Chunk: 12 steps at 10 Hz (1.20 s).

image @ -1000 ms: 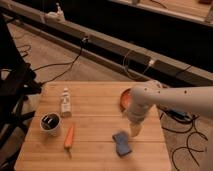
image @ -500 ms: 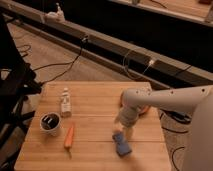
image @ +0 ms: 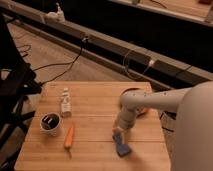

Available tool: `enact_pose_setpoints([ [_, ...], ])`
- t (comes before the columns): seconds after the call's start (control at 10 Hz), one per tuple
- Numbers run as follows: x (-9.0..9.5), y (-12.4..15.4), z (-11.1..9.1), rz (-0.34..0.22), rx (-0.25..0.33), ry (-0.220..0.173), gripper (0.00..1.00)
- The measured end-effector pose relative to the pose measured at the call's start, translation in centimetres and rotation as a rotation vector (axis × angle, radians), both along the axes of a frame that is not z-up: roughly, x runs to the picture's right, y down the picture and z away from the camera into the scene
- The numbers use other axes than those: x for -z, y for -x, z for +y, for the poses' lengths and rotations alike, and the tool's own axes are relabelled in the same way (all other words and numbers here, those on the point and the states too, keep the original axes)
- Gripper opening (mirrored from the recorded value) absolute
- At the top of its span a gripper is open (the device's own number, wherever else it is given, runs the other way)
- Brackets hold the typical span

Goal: Wipe the white sponge on the table

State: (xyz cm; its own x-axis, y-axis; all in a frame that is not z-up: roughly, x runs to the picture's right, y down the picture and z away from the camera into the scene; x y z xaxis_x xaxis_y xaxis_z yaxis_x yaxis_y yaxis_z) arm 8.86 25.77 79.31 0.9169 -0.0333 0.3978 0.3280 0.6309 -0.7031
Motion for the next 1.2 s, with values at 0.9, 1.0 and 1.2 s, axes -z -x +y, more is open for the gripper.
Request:
enact_pose_setpoints([
  [0.9, 0.5, -0.2, -1.4, -0.01, -0.018, -0.055, 0.0],
  [1.0, 0.8, 0.3, -2.6, -0.024, -0.019, -0.084, 0.0],
  [1.2, 1.0, 1.6, -4.2, -0.052, -0.022, -0.116, 0.0],
])
